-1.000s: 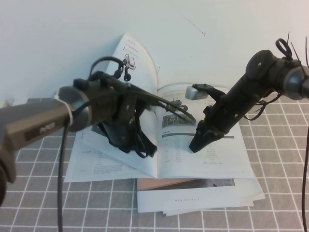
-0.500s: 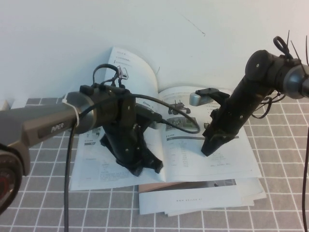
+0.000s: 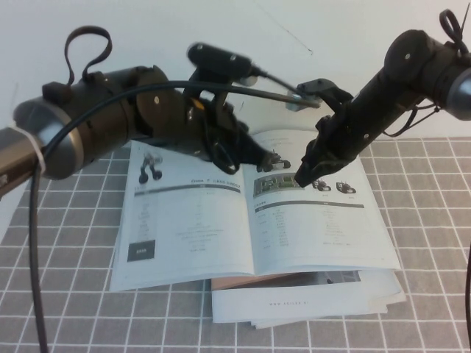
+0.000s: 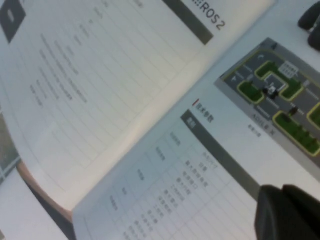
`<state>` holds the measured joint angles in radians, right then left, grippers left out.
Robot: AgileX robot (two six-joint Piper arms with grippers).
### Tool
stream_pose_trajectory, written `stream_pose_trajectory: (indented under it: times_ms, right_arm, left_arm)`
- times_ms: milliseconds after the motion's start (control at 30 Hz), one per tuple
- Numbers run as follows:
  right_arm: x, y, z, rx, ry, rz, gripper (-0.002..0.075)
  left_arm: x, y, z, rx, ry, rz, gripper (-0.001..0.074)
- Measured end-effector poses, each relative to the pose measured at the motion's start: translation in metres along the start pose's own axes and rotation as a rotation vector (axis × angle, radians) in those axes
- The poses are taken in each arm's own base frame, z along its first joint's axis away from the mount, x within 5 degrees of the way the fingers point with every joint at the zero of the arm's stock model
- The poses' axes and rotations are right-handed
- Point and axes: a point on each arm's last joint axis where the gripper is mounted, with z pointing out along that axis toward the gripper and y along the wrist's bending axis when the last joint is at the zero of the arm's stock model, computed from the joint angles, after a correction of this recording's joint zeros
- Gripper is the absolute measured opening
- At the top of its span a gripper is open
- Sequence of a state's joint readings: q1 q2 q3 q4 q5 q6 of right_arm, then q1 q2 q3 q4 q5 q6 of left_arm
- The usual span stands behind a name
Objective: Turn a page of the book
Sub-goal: Open the closed book
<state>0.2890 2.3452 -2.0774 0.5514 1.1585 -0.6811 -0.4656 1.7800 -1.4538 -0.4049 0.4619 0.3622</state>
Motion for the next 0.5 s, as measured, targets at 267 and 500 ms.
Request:
stream_pose_trajectory:
  times_ms: [267,500]
  right_arm:
    - [0.013,-0.016,0.034,-0.027,0.06,0.05,-0.0001]
    - [0.023,-0.025,0.056,-0.051,0.102,0.089,-0.0001]
  left_arm:
    - [0.052,0.035,0.06,-0.008,0.266,-0.062,-0.0004]
    - [0.08,0.042,0.093,-0.003,0.359,-0.063,-0.0004]
